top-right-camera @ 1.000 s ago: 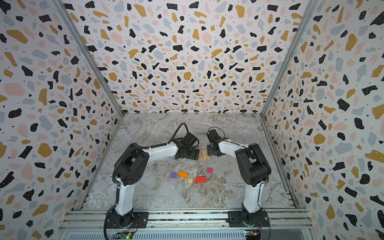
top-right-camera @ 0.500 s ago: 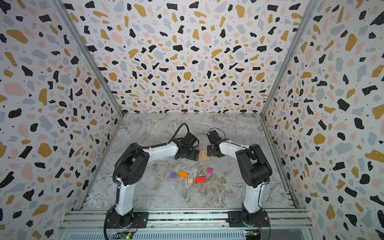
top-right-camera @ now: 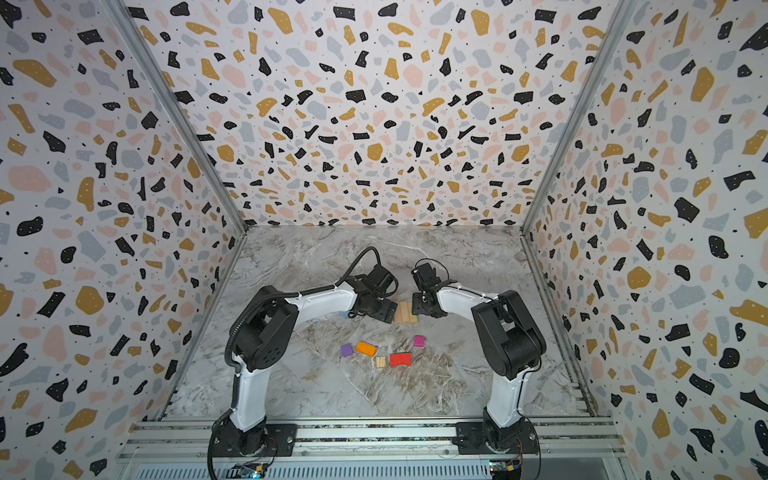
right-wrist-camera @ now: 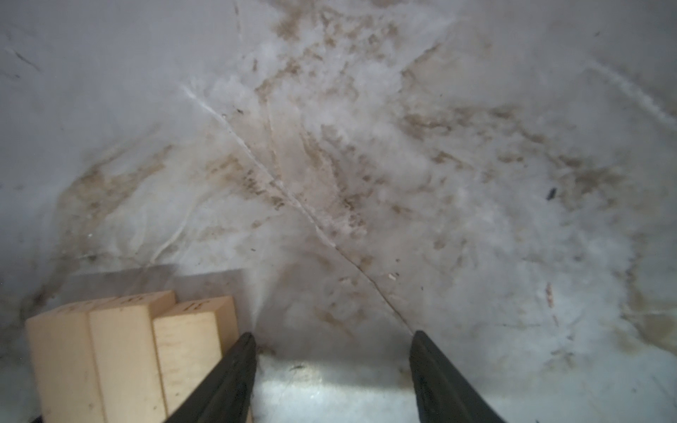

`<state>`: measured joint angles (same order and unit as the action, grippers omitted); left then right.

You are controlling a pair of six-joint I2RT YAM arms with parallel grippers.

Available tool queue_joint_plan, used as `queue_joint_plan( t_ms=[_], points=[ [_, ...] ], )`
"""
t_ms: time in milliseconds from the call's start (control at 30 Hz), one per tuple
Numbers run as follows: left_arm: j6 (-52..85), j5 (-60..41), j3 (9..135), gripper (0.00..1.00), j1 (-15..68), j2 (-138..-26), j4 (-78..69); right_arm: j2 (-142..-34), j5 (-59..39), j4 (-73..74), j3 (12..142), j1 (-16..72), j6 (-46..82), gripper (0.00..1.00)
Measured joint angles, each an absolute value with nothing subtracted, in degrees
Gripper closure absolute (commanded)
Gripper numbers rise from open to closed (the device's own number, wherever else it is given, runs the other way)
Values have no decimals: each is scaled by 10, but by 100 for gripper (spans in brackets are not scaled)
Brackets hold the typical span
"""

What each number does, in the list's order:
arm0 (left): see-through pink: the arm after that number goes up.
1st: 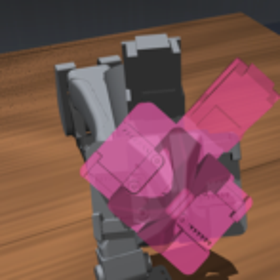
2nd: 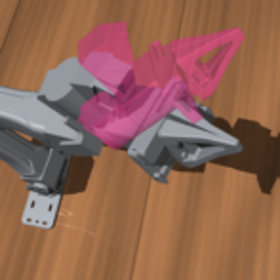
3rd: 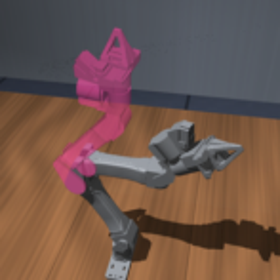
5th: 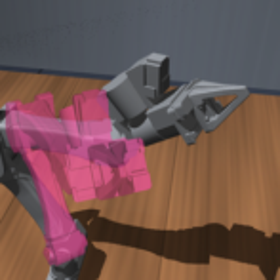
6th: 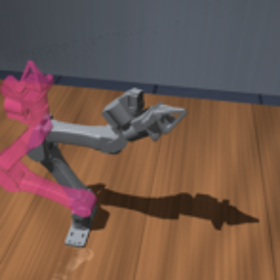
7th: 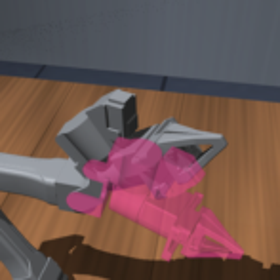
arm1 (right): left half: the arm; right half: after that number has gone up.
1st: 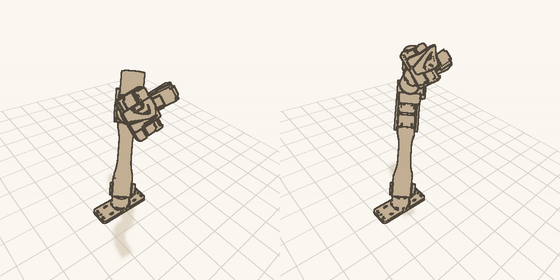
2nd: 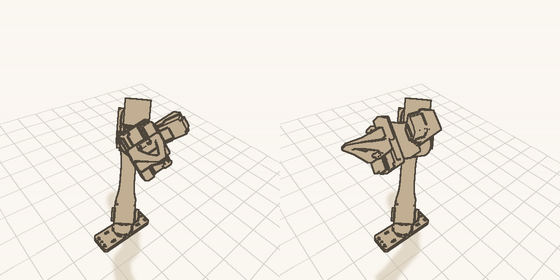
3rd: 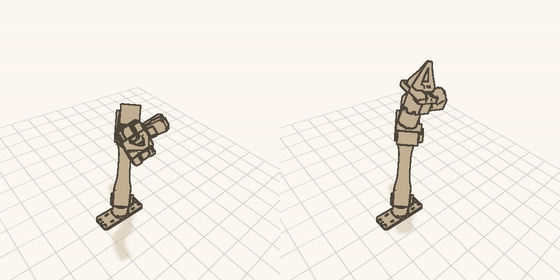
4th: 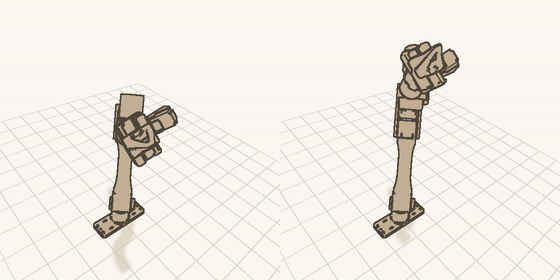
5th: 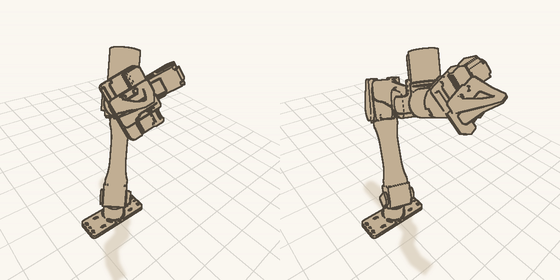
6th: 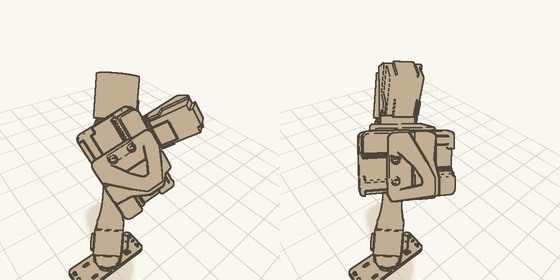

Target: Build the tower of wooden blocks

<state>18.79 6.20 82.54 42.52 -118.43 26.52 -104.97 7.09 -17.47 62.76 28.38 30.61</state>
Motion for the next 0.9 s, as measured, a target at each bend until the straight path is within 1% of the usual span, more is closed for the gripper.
queue_joint_plan(
  t_ms=[300, 500, 667, 900],
  points=[
    [189, 71, 825, 5, 425, -1184, 266, -1042, 78, -201, 628, 279, 303, 28],
    [189, 78, 828, 5, 421, -1184, 269, -1024, 80, -215, 627, 269, 289, 28],
    [188, 81, 845, 5, 419, -1187, 273, -995, 73, -215, 603, 267, 280, 28],
    [188, 81, 851, 5, 418, -1190, 275, -992, 68, -213, 576, 276, 267, 28]
  ],
)
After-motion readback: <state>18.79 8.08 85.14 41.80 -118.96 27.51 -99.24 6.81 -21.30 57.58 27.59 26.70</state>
